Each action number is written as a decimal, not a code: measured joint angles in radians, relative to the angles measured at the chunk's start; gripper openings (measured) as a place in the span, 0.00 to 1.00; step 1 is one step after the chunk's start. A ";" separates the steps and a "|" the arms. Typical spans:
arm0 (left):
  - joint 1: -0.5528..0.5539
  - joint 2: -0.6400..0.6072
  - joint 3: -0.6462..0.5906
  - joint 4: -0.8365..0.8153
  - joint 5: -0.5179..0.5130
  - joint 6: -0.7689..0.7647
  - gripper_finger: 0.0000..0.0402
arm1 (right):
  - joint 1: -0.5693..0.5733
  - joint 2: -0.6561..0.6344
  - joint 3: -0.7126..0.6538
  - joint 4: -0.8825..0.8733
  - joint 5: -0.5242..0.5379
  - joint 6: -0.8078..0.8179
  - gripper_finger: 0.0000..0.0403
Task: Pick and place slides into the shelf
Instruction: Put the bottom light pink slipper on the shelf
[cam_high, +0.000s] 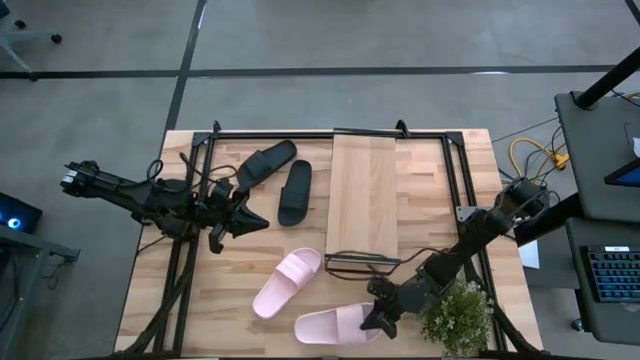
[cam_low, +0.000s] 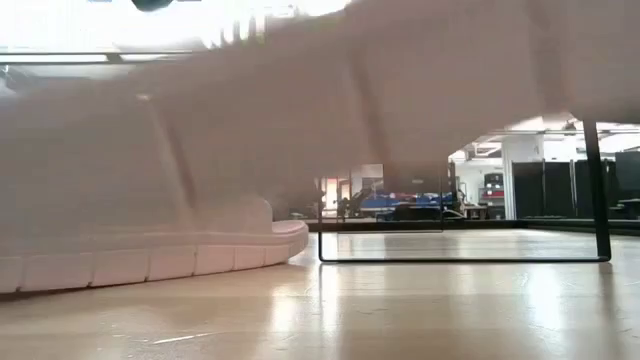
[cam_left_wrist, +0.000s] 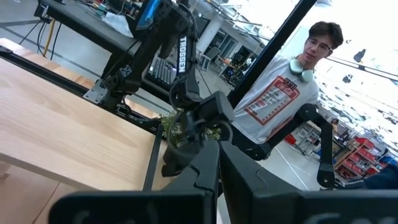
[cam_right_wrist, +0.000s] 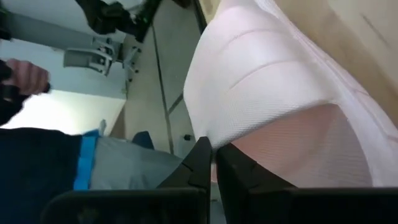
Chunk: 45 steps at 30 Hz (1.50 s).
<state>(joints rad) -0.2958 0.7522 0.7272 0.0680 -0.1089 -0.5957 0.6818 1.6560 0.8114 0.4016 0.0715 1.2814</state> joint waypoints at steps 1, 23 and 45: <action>0.000 0.001 0.001 0.000 0.000 0.000 0.00 | -0.005 -0.014 0.002 -0.007 0.000 -0.008 0.02; 0.000 0.000 0.012 0.008 0.000 -0.003 0.00 | -0.094 -0.297 0.034 -0.339 0.020 -0.175 0.02; 0.000 -0.007 0.015 0.029 0.000 -0.002 0.00 | -0.106 -0.365 0.035 -0.338 0.059 -0.243 0.02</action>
<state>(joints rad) -0.2958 0.7456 0.7418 0.0967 -0.1089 -0.5981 0.5755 1.2907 0.8463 0.0635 0.1308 1.0381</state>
